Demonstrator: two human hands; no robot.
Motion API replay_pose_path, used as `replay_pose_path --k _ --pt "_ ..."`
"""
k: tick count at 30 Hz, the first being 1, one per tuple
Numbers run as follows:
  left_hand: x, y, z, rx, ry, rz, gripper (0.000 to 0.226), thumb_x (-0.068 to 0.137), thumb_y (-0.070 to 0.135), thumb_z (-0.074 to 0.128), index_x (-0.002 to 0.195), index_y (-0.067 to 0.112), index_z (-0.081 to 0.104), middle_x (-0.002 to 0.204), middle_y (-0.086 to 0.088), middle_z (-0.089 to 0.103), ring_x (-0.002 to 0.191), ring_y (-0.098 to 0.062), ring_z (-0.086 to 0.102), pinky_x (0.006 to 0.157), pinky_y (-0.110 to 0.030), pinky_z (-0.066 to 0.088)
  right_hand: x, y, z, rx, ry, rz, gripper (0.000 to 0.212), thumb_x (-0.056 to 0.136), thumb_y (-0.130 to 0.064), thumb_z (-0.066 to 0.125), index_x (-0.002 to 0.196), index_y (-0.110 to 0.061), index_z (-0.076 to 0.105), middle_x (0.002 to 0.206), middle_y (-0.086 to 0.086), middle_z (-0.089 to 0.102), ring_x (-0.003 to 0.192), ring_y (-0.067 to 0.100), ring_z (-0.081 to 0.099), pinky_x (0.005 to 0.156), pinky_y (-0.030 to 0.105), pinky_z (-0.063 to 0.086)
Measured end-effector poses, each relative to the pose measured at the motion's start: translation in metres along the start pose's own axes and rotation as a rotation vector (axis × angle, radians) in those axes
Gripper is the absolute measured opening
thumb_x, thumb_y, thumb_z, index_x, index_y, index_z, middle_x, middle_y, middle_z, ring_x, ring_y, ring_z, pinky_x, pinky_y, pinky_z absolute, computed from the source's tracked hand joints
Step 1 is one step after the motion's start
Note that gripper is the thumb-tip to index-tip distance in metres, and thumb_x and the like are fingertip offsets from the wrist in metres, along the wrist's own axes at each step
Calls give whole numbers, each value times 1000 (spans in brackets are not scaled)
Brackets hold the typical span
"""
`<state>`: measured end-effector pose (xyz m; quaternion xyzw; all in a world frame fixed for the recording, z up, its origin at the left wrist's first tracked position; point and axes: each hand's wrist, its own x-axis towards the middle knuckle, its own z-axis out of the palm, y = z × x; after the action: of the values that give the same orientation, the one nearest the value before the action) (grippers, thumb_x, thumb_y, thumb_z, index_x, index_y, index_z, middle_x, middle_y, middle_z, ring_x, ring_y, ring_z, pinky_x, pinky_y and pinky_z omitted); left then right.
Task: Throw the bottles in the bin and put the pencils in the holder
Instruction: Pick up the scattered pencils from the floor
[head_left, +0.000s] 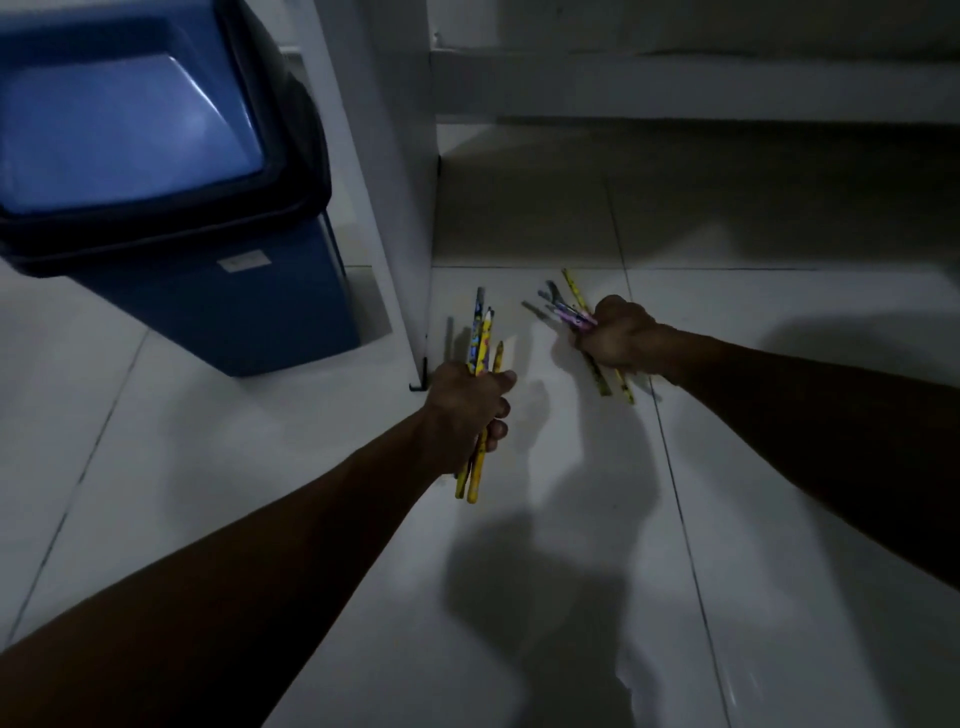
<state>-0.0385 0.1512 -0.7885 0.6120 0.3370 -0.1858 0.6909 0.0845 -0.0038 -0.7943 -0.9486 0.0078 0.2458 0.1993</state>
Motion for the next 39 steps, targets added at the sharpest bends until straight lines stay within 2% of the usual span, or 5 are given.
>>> replay_pose_path --k 11,15,26,34,39 --pt "-27 -8 13 -188 -52 -103 13 96 22 54 85 18 58 59 0 31 33 -9 26 36 -12 24 -47 -8 1 1287 -286 102 25 104 -17 31 80 -15 40 48 0 53 26 7 24 31 13 21" --pt "-43 -6 15 -192 -150 -163 43 89 57 54 74 16 51 54 2 34 35 -10 27 37 -14 25 -62 -17 10 1392 -256 95 29 105 -21 34 79 -16 46 46 -3 51 30 9 32 33 14 27" --pt "-78 -5 18 -215 -32 18 6 84 12 60 80 13 55 51 -1 40 33 -12 27 39 -16 22 -89 -40 5 1794 -114 172 32 107 -15 32 76 -11 41 51 4 40 45 18 43 60 45 55" --pt "-80 -13 5 -452 223 -78 13 83 7 55 75 13 46 47 -1 31 26 -10 22 37 -13 20 -108 -43 -4 1927 130 305 14 102 -24 49 90 -17 49 36 -2 24 26 11 23 42 19 42" --pt "-70 -10 9 -593 110 -173 28 92 25 53 67 13 47 52 -2 42 20 -10 29 34 -9 28 -141 -66 6 1941 -27 225 49 99 -37 54 60 -17 31 35 -3 20 26 12 23 41 19 40"
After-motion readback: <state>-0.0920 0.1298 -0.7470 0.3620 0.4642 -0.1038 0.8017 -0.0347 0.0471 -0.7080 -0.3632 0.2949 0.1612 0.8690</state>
